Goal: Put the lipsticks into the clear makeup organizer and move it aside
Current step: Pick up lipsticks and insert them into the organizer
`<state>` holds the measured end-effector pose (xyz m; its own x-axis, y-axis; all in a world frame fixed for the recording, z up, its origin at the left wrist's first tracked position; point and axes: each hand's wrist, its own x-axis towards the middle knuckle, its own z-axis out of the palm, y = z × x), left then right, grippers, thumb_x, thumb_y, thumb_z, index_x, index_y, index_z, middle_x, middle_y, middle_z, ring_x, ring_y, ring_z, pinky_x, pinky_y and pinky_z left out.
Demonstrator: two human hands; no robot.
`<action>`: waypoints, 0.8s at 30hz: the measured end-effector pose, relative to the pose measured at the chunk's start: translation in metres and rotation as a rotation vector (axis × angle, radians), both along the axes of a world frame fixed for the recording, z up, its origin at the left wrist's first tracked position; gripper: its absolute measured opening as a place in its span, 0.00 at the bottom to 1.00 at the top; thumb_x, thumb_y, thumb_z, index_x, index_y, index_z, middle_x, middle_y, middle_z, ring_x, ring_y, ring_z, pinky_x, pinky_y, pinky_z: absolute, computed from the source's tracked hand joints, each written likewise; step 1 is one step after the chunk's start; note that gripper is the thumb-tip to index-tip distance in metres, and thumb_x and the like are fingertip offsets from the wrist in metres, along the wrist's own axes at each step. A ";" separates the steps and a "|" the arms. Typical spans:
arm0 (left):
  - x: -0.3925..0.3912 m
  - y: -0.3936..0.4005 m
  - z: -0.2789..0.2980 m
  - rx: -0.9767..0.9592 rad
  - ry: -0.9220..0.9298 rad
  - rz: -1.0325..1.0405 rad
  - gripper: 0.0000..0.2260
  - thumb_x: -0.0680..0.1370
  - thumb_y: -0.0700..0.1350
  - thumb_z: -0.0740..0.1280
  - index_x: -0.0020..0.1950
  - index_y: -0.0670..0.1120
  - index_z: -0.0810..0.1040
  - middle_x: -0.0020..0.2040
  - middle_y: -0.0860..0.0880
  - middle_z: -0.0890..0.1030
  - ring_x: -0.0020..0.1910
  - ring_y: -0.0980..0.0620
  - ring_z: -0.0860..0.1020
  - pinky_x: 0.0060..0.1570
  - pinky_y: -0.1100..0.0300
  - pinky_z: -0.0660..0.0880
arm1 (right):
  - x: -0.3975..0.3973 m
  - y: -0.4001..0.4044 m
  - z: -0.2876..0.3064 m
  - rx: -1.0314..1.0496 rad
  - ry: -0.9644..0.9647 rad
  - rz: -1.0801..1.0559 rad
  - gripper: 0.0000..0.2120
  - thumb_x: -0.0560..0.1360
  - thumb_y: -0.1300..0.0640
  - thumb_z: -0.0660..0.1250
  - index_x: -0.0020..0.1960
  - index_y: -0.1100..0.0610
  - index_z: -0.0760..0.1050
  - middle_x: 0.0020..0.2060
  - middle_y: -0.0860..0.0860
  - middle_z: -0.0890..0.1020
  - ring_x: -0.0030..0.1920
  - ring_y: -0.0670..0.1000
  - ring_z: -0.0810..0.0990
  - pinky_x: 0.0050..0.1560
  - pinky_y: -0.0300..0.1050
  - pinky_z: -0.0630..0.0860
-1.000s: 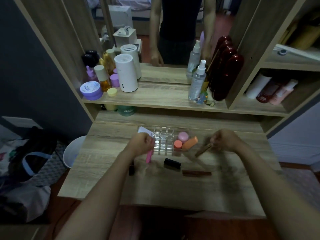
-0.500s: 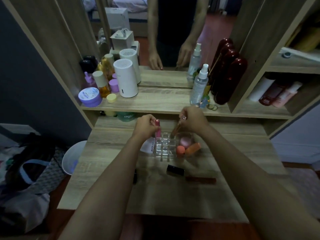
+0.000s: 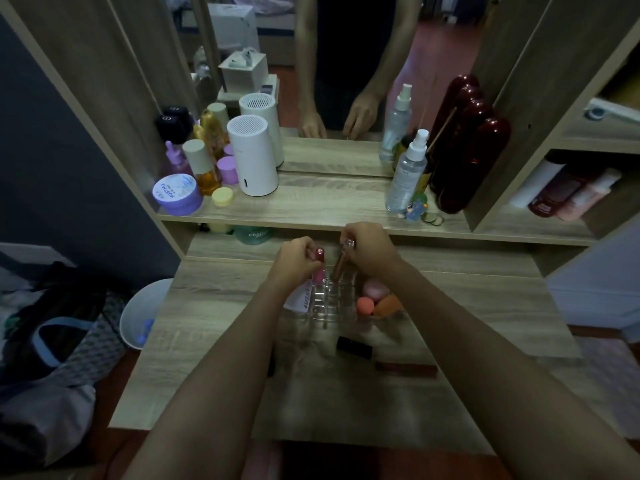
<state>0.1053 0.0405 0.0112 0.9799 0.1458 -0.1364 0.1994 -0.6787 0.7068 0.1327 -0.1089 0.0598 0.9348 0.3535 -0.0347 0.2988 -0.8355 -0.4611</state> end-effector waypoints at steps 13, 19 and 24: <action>-0.005 0.001 -0.016 0.012 0.014 -0.024 0.08 0.69 0.36 0.72 0.46 0.43 0.78 0.40 0.49 0.78 0.39 0.53 0.75 0.41 0.60 0.73 | -0.008 0.011 -0.017 -0.120 0.020 0.146 0.09 0.74 0.63 0.64 0.52 0.60 0.79 0.53 0.58 0.80 0.54 0.58 0.78 0.54 0.52 0.76; -0.010 0.000 -0.023 0.023 -0.022 -0.015 0.07 0.70 0.37 0.71 0.46 0.44 0.78 0.39 0.52 0.77 0.33 0.62 0.72 0.31 0.71 0.66 | -0.008 0.010 -0.025 -0.128 0.031 0.130 0.09 0.74 0.63 0.64 0.53 0.58 0.78 0.53 0.57 0.79 0.54 0.58 0.77 0.50 0.49 0.74; -0.010 0.001 -0.022 0.025 -0.062 -0.021 0.08 0.68 0.37 0.72 0.46 0.44 0.80 0.40 0.50 0.80 0.37 0.55 0.76 0.37 0.64 0.73 | -0.011 -0.002 -0.017 -0.102 0.020 0.146 0.17 0.74 0.59 0.66 0.62 0.57 0.74 0.58 0.57 0.78 0.59 0.57 0.77 0.57 0.52 0.75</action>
<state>0.0951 0.0415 -0.0112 0.9891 0.1279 -0.0724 0.1417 -0.6996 0.7003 0.1214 -0.1113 0.0432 0.8727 0.4788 -0.0952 0.4117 -0.8267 -0.3836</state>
